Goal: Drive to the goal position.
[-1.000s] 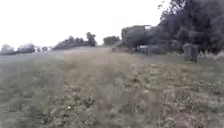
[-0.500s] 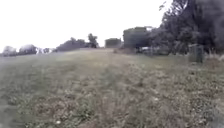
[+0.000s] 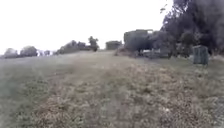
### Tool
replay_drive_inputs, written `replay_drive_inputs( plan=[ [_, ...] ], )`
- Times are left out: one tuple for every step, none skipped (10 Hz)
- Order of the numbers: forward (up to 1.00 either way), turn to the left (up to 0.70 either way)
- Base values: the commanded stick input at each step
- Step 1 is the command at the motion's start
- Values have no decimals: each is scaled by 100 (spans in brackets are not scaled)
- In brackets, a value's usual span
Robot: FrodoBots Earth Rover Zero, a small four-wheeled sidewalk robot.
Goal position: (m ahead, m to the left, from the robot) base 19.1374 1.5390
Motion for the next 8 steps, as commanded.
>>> replay_drive_inputs(
  plan=[
    [70,0],
    [70,0],
    [70,0],
    [70,0],
    [70,0],
    [70,0],
    [70,0],
    [70,0]
  ],
)
